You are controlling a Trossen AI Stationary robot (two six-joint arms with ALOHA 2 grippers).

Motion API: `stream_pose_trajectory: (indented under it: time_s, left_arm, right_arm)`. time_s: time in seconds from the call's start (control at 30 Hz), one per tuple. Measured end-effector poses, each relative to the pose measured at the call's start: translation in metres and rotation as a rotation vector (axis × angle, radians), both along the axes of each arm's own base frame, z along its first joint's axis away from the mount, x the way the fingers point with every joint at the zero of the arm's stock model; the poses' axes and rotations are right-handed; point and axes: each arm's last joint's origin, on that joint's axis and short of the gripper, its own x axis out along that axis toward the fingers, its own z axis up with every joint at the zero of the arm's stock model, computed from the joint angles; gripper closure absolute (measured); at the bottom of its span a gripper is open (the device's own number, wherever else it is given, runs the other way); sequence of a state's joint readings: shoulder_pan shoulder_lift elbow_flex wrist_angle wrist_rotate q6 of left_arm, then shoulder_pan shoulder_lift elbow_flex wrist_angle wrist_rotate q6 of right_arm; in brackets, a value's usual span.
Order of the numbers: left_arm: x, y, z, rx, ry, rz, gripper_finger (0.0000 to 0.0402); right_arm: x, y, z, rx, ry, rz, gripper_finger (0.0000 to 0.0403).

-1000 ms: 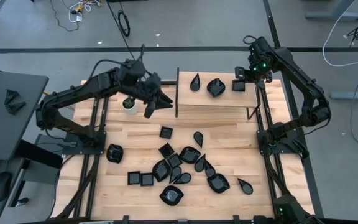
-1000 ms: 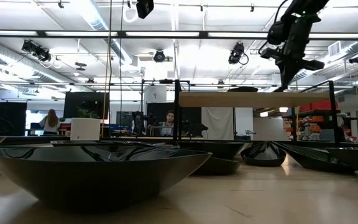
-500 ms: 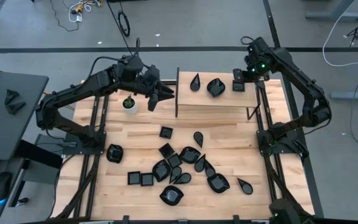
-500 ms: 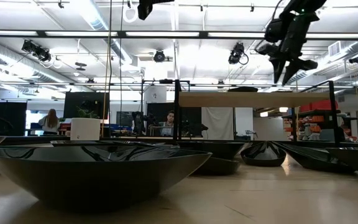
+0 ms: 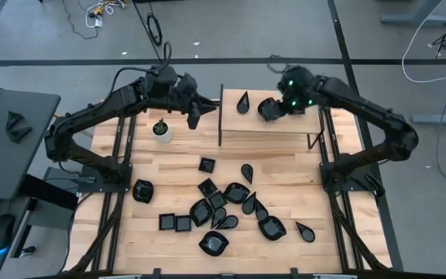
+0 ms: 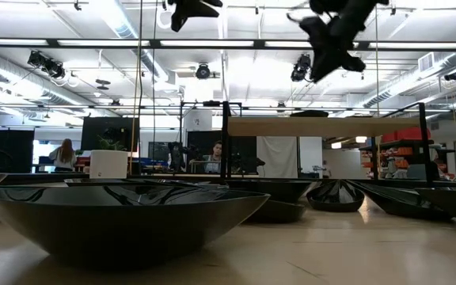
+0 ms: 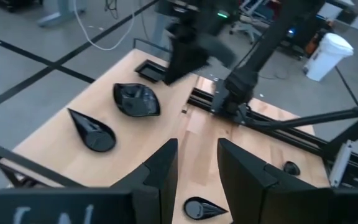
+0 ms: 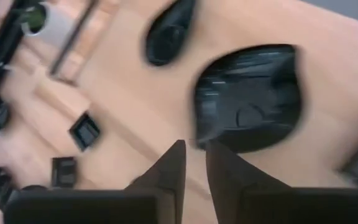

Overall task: Pick & Place Mini shaped plates
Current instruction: Stack the drop-shaped plate on top of the drop-shaped plate on the shelf

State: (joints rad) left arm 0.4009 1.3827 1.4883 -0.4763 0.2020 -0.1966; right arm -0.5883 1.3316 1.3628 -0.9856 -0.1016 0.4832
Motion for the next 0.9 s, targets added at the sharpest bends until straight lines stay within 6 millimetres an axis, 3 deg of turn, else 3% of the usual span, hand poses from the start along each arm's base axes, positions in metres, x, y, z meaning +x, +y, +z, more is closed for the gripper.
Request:
stream_pose_trajectory:
  time_s: [0.17,0.37,0.7,0.9]
  left_arm:
    - [-0.003,0.007,-0.001,-0.004,0.012,0.024,0.0285]
    - [-0.005,0.007,-0.005,-0.014,0.054,0.022,0.0285]
    - [-0.008,0.001,-0.014,-0.016,0.158,-0.056,0.0285]
    - [-0.011,-0.001,-0.019,-0.055,0.205,-0.082,0.0285]
  right_arm:
    - [0.029,0.054,0.002,-0.048,-0.014,0.122,0.0357]
    - [0.046,0.118,0.005,-0.094,-0.050,0.273,0.0374]
    - [0.041,0.187,-0.005,0.221,-0.012,0.231,0.0377]
    - [0.021,0.231,-0.050,0.413,0.194,0.232,0.0333]
